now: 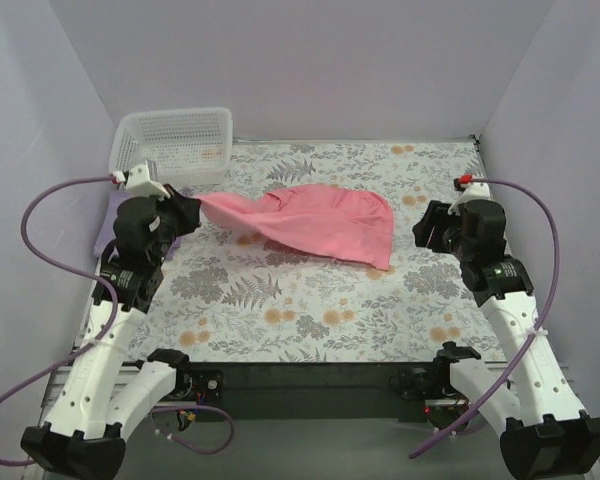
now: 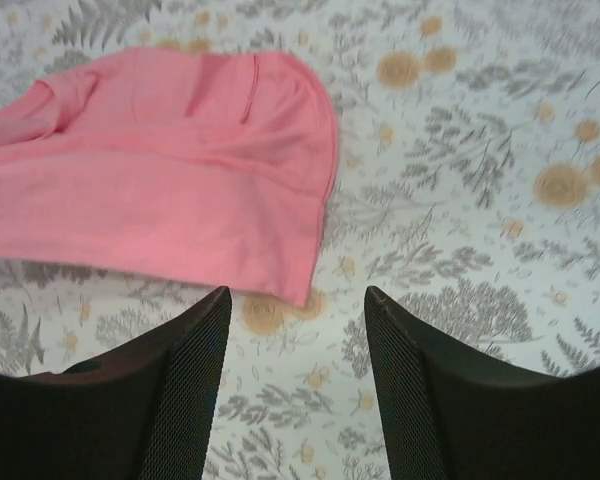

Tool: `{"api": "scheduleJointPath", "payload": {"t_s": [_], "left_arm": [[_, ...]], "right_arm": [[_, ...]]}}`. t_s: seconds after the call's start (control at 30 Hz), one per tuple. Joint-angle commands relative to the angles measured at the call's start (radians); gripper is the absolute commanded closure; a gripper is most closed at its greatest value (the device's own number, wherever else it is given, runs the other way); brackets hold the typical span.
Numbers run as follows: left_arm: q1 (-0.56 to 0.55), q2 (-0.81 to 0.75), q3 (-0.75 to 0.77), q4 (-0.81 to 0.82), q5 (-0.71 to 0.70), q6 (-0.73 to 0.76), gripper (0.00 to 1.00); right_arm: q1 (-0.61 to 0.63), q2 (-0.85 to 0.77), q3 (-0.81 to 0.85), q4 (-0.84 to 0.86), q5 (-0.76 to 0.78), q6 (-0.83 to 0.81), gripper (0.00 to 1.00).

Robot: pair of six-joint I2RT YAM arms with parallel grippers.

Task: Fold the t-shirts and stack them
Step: Flatten the tshirt out

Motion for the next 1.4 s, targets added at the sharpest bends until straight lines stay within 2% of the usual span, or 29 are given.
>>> {"api": "scheduleJointPath", "payload": {"t_s": [0.0,0.2,0.4,0.6,0.73,0.87,1.23,1.37], "left_arm": [[0.004,-0.097,-0.249,0.051,0.056,-0.036,1.00],[0.004,-0.140,-0.454,0.059,0.016,-0.090,1.00],[0.004,-0.151,-0.480,0.077,-0.049,-0.096,1.00],[0.004,-0.146,-0.478,0.062,-0.075,-0.087,1.00],[0.004,-0.140,-0.475,0.063,-0.066,-0.089,1.00],[0.004,-0.143,-0.478,0.062,-0.058,-0.087,1.00],[0.004,-0.152,-0.477,0.057,-0.052,-0.085,1.00],[0.004,-0.154,-0.475,0.057,-0.052,-0.085,1.00]], "right_arm": [[-0.003,-0.055,-0.101,-0.004,-0.092,0.050,0.37],[-0.002,0.039,-0.251,0.074,-0.229,0.070,0.42],[0.006,0.203,-0.301,0.185,-0.283,0.073,0.48],[0.135,0.344,-0.282,0.214,-0.151,0.062,0.46],[0.245,0.424,-0.218,0.168,0.021,0.091,0.44],[0.262,0.481,-0.187,0.154,0.165,0.168,0.44],[0.294,0.632,-0.068,0.133,0.213,0.240,0.46],[0.307,0.686,-0.064,0.092,0.286,0.260,0.50]]}}
